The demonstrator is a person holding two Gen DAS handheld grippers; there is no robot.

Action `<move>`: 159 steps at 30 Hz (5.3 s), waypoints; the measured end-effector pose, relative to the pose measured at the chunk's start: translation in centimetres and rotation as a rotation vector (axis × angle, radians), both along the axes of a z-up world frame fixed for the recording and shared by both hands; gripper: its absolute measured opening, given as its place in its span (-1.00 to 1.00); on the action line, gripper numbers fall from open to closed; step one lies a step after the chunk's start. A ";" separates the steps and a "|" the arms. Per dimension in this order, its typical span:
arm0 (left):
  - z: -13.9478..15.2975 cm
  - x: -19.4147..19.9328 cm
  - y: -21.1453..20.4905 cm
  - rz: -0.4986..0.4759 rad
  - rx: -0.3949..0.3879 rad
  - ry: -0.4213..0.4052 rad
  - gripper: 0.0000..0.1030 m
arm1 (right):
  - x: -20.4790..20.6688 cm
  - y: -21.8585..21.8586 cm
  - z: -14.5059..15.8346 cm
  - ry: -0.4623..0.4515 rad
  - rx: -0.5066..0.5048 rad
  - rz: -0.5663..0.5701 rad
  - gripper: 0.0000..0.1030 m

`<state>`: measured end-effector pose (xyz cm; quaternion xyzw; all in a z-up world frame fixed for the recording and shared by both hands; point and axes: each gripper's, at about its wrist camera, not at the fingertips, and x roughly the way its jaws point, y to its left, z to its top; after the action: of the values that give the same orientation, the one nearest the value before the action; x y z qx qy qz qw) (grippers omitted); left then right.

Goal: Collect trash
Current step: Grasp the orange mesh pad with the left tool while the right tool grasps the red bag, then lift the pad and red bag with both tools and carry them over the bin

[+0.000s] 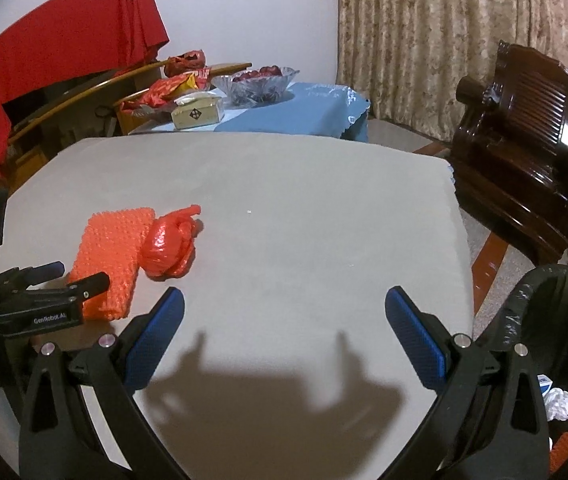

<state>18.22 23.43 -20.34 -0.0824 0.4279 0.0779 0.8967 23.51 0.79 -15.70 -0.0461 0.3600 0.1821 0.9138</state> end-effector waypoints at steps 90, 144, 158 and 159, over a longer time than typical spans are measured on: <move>14.1 -6.2 -5.4 -0.128 -0.016 -0.296 -0.74 | -5.6 -0.7 11.0 -0.065 0.103 0.143 -0.27; 19.4 -11.2 -31.4 -0.661 -0.038 -0.390 -0.74 | -17.6 -27.3 13.5 -0.228 0.074 -0.299 -0.28; 16.0 -7.7 -37.1 -0.774 -0.067 -0.330 -0.74 | -17.0 -31.5 10.6 -0.178 0.035 -0.408 -0.28; 15.8 -7.5 -37.4 -0.776 -0.066 -0.325 -0.74 | -16.7 -31.9 10.2 -0.168 0.034 -0.416 -0.28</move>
<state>10.74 -13.96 -4.56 0.0451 0.2823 -0.2935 0.9122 6.80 -31.14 -5.51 0.0296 0.2813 -0.0085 0.9591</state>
